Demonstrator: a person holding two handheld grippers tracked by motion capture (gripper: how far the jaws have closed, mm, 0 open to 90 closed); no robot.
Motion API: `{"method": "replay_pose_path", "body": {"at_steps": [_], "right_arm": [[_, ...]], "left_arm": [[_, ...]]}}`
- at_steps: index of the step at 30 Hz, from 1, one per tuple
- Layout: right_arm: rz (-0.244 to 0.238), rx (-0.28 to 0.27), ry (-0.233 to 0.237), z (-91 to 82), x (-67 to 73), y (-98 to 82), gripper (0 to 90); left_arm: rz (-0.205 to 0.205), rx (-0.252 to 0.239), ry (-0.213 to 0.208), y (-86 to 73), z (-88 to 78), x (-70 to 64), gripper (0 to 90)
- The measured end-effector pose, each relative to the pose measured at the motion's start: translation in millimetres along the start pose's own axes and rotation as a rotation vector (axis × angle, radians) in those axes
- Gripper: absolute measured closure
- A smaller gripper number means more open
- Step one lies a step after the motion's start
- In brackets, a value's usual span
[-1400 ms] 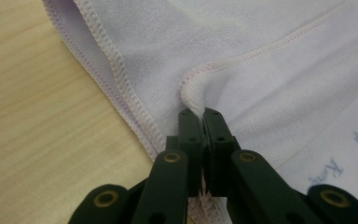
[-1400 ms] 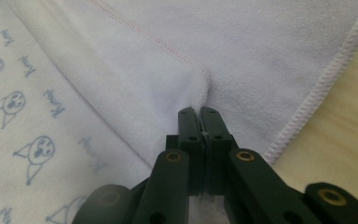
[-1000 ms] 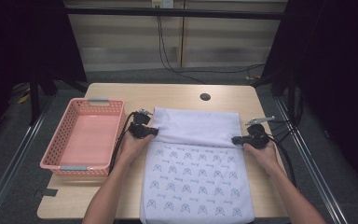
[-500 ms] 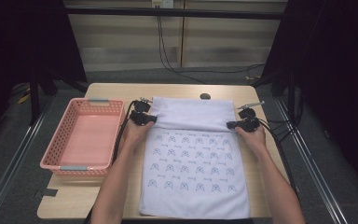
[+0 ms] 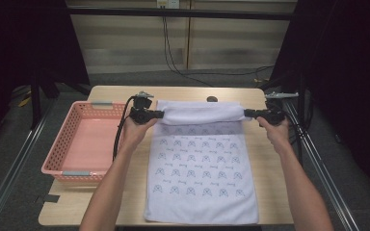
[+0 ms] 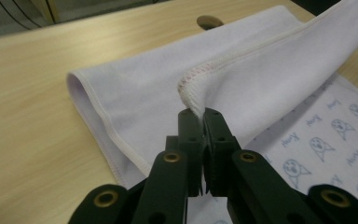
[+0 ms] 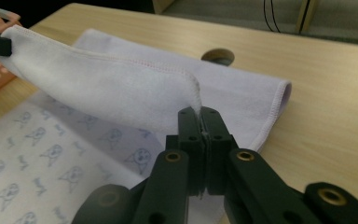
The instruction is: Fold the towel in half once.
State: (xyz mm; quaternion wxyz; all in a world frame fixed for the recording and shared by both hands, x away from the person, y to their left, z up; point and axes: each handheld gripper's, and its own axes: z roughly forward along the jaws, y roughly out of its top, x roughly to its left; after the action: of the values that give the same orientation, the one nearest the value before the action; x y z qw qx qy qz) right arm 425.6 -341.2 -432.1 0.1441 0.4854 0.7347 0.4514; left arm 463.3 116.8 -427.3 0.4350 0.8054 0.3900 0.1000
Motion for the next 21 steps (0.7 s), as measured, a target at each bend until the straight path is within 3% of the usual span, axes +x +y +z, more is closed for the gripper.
{"method": "replay_pose_path", "body": {"at_steps": [2,4,9,14,18,21], "right_arm": [[-0.023,-0.029,0.016,-14.0,4.3,7.3,88.4],[-0.035,-0.061,0.039,-27.1,10.6,12.5,88.4],[-0.085,-0.092,0.071,-53.5,30.2,18.4,88.4],[-0.107,-0.112,0.105,-77.9,45.6,13.6,88.4],[-0.147,-0.130,0.130,-103.5,62.4,13.4,88.4],[-0.174,-0.147,0.142,-121.3,75.8,11.6,88.4]], "left_arm": [[0.007,-0.026,-0.021,4.9,-15.0,-2.6,87.6],[0.041,-0.042,-0.016,9.6,-28.7,-8.3,87.6],[0.070,-0.079,-0.027,15.7,-62.5,-23.8,87.6],[0.098,-0.110,-0.060,9.2,-91.6,-36.3,87.6],[0.090,-0.171,-0.096,6.2,-118.0,-46.2,87.6],[0.120,-0.227,-0.100,0.9,-139.0,-60.5,87.6]]}}
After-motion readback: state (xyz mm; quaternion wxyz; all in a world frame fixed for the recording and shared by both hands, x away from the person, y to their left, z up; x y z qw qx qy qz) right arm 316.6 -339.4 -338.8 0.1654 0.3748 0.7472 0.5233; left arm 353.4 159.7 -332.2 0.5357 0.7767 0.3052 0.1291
